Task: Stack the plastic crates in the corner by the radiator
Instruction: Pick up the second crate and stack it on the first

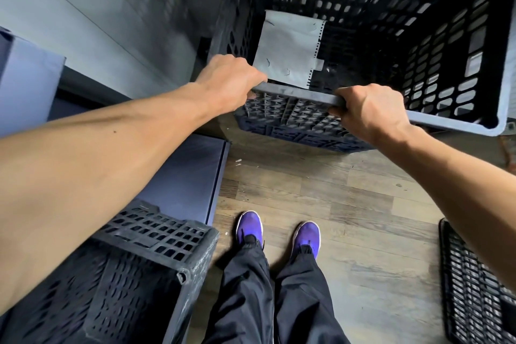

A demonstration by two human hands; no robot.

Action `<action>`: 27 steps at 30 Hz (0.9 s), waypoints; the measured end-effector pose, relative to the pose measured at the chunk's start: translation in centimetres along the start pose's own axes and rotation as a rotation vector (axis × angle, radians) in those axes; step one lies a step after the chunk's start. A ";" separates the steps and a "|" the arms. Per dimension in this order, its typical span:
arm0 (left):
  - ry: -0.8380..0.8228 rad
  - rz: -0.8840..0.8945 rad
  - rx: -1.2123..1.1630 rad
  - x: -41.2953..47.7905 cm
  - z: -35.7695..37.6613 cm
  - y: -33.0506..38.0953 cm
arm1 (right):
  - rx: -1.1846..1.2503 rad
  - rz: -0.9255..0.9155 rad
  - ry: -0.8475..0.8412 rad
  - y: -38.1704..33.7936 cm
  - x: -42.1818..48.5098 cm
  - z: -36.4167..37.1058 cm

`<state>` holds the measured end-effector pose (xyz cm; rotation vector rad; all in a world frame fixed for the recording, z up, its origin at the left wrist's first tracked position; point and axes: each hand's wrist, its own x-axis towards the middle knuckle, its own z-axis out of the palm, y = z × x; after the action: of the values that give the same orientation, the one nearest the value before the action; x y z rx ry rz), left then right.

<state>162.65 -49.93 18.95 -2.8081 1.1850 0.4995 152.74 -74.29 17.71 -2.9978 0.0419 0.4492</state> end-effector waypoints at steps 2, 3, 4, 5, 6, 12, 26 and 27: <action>0.018 0.002 -0.017 -0.1 0.2 -0.2 | 0.002 0.005 0.013 0.0 -0.2 0.1; 0.027 -0.006 -0.028 -0.1 0.4 -0.2 | 0.002 0.011 0.023 -0.1 -0.2 0.2; 0.028 -0.019 -0.040 -0.1 0.5 -0.1 | -0.001 0.017 0.033 -0.1 -0.2 0.3; 0.020 -0.031 -0.057 -0.1 0.5 -0.1 | -0.005 0.022 0.039 -0.2 -0.3 0.4; 0.007 -0.039 -0.078 -0.1 0.5 0.0 | -0.009 0.022 0.043 -0.1 -0.3 0.4; -0.020 -0.053 -0.135 -0.2 0.6 0.0 | -0.019 -0.018 0.008 0.1 -0.3 0.1; 0.031 -0.025 -0.114 0.8 1.8 -0.7 | -0.048 -0.051 -0.080 1.0 1.1 -0.3; 0.021 -0.020 -0.117 0.8 1.7 -0.8 | -0.047 -0.047 -0.090 1.0 1.2 -0.4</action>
<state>163.25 -49.67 16.99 -2.9265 1.1671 0.5566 153.94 -75.33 17.59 -3.0134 -0.0473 0.5870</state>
